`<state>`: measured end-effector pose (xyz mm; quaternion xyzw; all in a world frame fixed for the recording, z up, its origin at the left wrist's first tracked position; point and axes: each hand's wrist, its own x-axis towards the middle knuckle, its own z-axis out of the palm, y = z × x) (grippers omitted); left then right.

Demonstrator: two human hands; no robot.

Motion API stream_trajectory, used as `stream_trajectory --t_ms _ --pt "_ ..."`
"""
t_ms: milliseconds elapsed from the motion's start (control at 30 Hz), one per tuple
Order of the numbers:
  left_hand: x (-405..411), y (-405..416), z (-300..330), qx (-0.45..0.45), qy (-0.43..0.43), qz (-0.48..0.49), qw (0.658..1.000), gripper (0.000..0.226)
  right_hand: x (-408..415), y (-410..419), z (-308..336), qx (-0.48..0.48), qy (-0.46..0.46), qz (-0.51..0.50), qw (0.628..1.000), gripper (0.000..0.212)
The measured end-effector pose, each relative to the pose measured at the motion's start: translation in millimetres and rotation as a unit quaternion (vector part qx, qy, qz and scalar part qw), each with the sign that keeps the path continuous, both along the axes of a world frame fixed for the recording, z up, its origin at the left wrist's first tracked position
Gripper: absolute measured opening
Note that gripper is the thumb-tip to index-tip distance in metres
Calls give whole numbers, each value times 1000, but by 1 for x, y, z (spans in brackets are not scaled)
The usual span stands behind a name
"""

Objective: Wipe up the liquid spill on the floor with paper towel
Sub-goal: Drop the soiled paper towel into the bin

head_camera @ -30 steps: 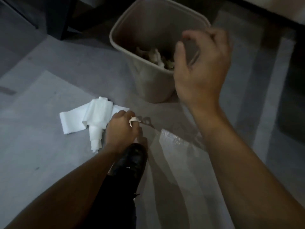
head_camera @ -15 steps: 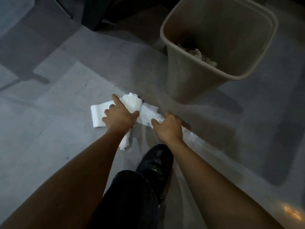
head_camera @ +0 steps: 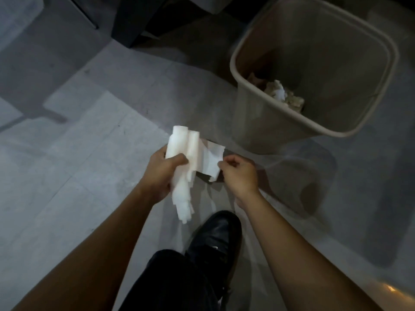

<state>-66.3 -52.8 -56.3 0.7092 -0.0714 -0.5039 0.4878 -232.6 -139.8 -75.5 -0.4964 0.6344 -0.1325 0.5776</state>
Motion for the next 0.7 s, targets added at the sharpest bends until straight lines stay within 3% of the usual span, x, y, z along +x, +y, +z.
stream_trajectory --t_ms 100,200,233,300,367,433,567,700 --pt "7 19 2 -22 220 17 975 60 -1 3 -1 33 -54 -24 998 18" --pt "4 30 -8 -17 264 34 964 56 3 8 -4 55 -76 -34 995 14" --pt "4 31 -13 1 223 32 974 54 5 11 -5 65 -80 -37 994 11" --pt "5 30 -20 70 45 -19 996 52 8 17 -7 74 -77 -31 994 9" --pt "3 26 -22 132 -151 -87 976 61 8 20 -13 40 -30 5 999 15" --pt "-1 18 -18 178 -270 -122 938 69 6 21 -15 -7 16 36 999 13" --pt "-2 4 -15 241 -346 -163 892 81 -5 18 -21 -51 69 49 995 10" --pt "-6 0 -13 237 -308 -171 906 85 -19 19 -17 -80 84 62 991 11"
